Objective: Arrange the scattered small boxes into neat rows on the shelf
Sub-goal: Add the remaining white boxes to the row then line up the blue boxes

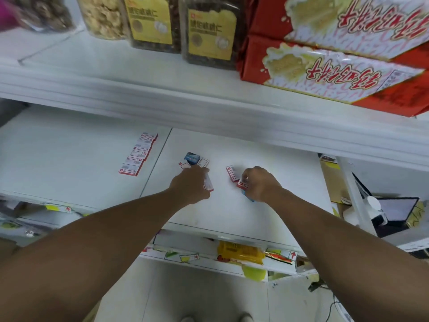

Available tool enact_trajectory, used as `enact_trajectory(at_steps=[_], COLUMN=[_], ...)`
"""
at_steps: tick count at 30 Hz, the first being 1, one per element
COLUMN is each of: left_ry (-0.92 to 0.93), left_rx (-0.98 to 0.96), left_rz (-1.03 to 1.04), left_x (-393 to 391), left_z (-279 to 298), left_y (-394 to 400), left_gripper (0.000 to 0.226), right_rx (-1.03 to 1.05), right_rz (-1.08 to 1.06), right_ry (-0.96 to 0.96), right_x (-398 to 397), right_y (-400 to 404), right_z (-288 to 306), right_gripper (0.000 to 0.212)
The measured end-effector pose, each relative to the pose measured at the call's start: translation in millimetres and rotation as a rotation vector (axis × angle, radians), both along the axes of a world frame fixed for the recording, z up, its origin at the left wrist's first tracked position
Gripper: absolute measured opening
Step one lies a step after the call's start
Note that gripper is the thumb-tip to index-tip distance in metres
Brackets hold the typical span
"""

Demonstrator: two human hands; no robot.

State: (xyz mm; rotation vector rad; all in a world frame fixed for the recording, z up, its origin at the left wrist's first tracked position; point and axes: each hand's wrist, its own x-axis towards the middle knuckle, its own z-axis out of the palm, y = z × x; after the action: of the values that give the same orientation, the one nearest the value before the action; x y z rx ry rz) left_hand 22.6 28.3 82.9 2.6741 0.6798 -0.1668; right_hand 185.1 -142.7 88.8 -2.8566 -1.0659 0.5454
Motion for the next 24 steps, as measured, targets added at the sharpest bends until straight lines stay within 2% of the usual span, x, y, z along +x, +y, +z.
enact_trajectory(at_steps=[5, 11, 15, 20, 22, 24], left_ry=[-0.008, -0.002, 0.014, 0.061, 0.057, 0.043], left_rx=[0.043, 0.008, -0.010, 0.002, 0.002, 0.014], left_rz=[0.031, 0.129, 0.249, 0.324, 0.354, 0.383], left_x=[-37.6, -79.1, -119.0, -169.8, -189.3, -209.6], left_z=[19.2, 42.0, 48.0, 49.7, 52.0, 56.8], left_y=[2.0, -5.6, -21.2, -40.6, -45.3, -46.7], left_gripper=[0.069, 0.067, 0.080, 0.085, 0.079, 0.063], right_rx=[0.029, 0.080, 0.125, 0.161, 0.165, 0.176], right_rz=[0.045, 0.175, 0.262, 0.369, 0.393, 0.423], right_ry=[-0.001, 0.021, 0.066, 0.065, 0.081, 0.097], right_x=[-30.4, -62.7, -90.1, -131.1, -145.6, -161.3], right_y=[-2.5, -2.5, 0.1, 3.8, 6.9, 12.9], right_z=[19.7, 38.7, 42.7, 37.9, 37.7, 40.5], right_gripper=[0.040, 0.045, 0.047, 0.047, 0.050, 0.053])
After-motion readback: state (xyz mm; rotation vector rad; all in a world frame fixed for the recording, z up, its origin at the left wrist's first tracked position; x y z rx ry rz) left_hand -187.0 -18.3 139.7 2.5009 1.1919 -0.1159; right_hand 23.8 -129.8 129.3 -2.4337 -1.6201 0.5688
